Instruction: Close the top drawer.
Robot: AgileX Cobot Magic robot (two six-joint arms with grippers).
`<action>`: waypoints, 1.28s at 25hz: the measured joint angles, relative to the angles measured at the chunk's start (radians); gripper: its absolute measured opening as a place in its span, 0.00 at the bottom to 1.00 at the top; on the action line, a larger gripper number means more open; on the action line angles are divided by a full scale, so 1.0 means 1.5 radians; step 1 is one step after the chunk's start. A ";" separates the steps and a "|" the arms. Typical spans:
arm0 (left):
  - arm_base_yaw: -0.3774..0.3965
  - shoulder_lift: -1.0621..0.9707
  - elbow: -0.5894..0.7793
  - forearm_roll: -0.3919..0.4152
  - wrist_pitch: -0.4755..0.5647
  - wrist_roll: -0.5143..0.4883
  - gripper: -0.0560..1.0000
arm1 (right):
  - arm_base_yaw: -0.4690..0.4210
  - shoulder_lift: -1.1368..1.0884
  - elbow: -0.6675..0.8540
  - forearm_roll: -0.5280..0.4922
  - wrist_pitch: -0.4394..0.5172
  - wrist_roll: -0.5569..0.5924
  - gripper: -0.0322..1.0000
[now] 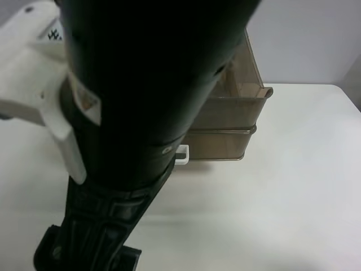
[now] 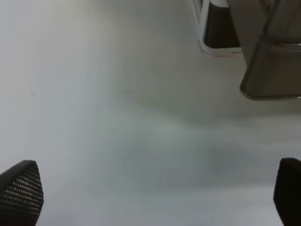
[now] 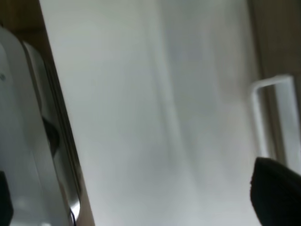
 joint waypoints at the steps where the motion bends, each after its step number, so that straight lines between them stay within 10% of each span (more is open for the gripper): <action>1: 0.000 0.000 0.000 0.000 0.000 0.000 0.99 | 0.000 0.013 0.000 -0.001 0.003 0.000 0.99; 32: 0.000 0.000 0.000 0.000 0.000 0.000 0.99 | -0.199 0.063 0.000 0.048 -0.053 -0.056 0.99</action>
